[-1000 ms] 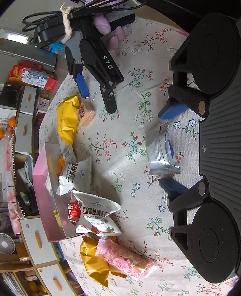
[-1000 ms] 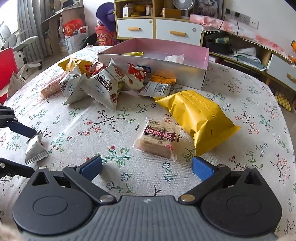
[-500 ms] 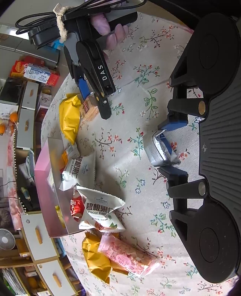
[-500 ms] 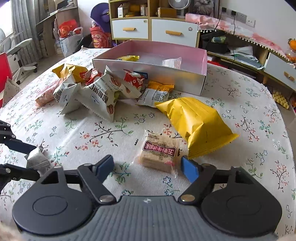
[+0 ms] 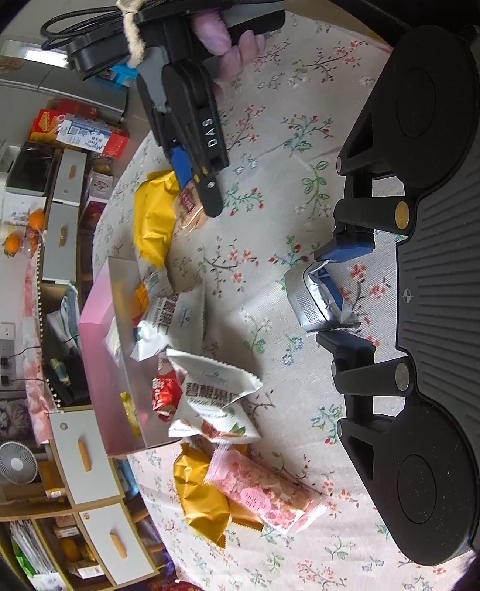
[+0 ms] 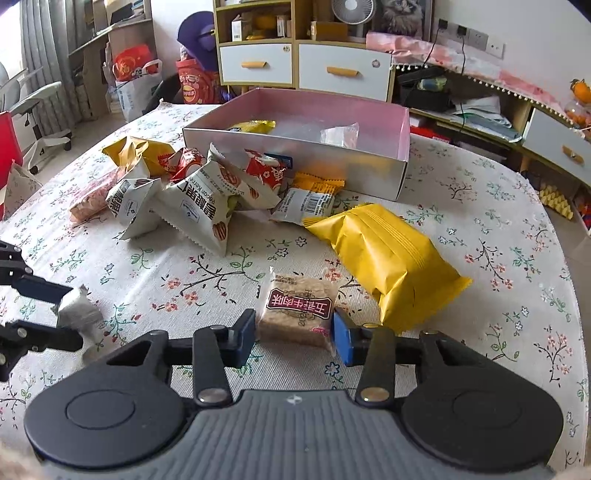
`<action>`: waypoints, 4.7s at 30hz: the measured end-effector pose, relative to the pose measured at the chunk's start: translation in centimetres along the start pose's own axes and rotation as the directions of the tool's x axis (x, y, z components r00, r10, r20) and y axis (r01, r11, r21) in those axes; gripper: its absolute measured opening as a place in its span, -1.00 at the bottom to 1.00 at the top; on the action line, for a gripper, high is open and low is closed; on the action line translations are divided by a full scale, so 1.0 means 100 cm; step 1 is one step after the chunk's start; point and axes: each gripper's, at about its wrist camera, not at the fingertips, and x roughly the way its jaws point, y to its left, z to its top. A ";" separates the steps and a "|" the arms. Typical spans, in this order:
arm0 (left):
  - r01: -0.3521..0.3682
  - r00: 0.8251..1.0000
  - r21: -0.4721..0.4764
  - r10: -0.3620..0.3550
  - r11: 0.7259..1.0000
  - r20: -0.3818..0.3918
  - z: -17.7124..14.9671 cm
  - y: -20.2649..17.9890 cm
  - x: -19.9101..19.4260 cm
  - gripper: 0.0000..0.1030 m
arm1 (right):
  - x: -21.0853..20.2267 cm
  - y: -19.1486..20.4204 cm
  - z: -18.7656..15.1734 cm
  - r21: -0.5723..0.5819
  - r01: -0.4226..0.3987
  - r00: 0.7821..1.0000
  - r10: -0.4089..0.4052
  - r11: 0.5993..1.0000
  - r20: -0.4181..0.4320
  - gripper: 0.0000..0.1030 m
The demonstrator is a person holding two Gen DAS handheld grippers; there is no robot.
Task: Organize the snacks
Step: 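Grasp the silver foil packet with the left tool while the right grasps the red-label cake packet, then carry both held packets over the pink box with both tools, then open both tools to release the packets inside the pink box, then withdraw both tools from the box back toward the snack pile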
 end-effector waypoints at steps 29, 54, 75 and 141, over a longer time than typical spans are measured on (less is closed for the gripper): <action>-0.008 0.987 -0.182 0.037 0.983 0.157 0.092 0.024 -0.004 -0.27 | -0.010 -0.010 0.052 0.165 -0.009 0.995 -0.009 0.986 0.104 -0.23; -0.111 0.978 -0.302 0.159 0.947 0.138 0.169 0.064 0.086 -0.27 | 0.038 -0.061 0.095 0.486 -0.041 0.986 -0.043 0.873 0.161 -0.23; -0.212 0.963 -0.246 0.245 0.946 0.111 0.183 0.056 0.117 0.49 | 0.042 -0.071 0.103 0.543 -0.033 0.981 -0.078 0.839 0.180 0.11; -0.073 0.996 -0.395 0.085 0.916 0.012 0.072 0.093 0.029 0.80 | 0.006 -0.018 0.064 0.287 0.064 0.997 -0.073 0.956 0.019 0.99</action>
